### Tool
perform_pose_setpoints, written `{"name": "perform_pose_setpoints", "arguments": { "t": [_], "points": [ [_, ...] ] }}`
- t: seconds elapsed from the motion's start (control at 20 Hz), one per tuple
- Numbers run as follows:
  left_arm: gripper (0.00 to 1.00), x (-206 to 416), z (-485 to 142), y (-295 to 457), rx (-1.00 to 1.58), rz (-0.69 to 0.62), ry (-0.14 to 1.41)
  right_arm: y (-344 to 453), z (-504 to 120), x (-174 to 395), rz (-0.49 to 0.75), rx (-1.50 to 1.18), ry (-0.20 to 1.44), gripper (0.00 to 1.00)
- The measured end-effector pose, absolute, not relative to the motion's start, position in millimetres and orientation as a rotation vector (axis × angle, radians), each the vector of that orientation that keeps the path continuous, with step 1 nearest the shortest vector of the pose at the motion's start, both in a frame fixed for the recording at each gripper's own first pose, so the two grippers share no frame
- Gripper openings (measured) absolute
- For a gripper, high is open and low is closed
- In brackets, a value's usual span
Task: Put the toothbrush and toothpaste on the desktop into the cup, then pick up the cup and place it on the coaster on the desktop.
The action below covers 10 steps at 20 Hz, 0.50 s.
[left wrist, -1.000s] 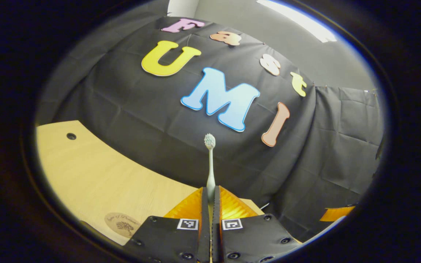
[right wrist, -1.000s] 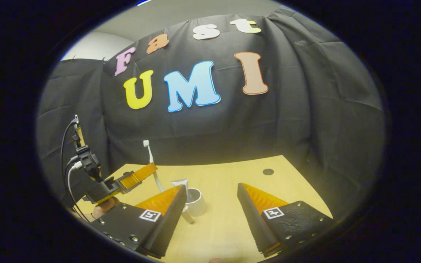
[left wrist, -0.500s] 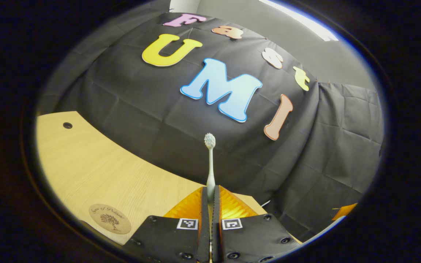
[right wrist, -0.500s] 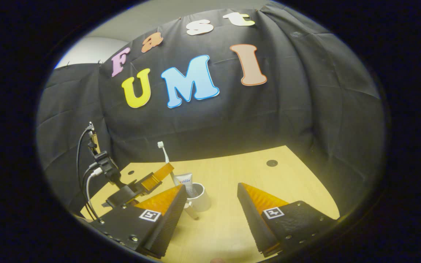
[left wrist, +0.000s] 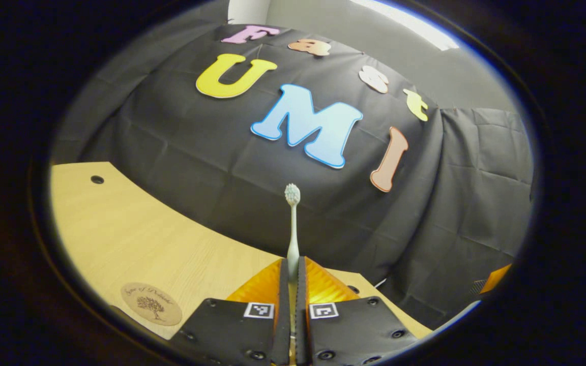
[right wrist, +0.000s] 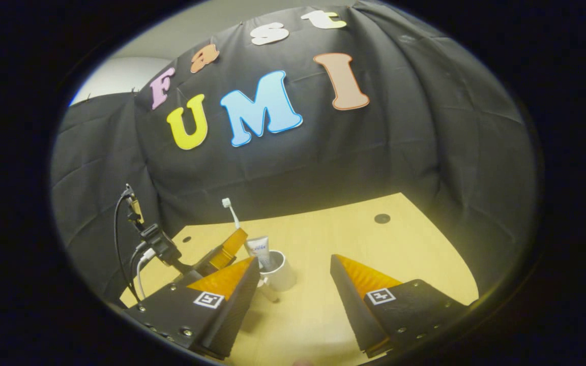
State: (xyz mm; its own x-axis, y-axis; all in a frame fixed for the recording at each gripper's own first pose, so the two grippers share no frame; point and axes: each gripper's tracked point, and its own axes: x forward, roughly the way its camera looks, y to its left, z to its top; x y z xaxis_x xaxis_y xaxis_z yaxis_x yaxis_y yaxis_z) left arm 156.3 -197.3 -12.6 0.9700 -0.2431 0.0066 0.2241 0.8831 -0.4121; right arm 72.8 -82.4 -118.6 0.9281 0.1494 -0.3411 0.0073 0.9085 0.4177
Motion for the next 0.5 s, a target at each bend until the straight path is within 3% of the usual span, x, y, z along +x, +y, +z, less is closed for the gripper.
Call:
{"name": "perform_pose_setpoints", "arguments": {
  "t": [0.25,0.3,0.35,0.4,0.5],
  "points": [
    [0.2,145.0,-14.4,-208.8,-0.381,-0.272,0.022,-79.7,-123.7,75.2,0.096,0.439,0.404,0.86],
    [0.28,144.0,-15.5,-210.9,-0.372,-0.279,0.026,-79.2,-124.2,75.1,0.1,0.443,0.406,0.86],
    [0.29,142.8,-13.4,-210.1,-0.366,-0.278,0.026,-78.9,-124.3,75.4,0.101,0.447,0.407,0.86],
    [0.23,143.4,-13.8,-208.5,-0.361,-0.276,0.028,-78.6,-124.3,75.7,0.103,0.448,0.406,0.86],
    [0.37,142.8,-12.5,-206.7,-0.355,-0.275,0.031,-78.4,-127.0,75.4,0.103,0.438,0.411,0.86]
  ]
}}
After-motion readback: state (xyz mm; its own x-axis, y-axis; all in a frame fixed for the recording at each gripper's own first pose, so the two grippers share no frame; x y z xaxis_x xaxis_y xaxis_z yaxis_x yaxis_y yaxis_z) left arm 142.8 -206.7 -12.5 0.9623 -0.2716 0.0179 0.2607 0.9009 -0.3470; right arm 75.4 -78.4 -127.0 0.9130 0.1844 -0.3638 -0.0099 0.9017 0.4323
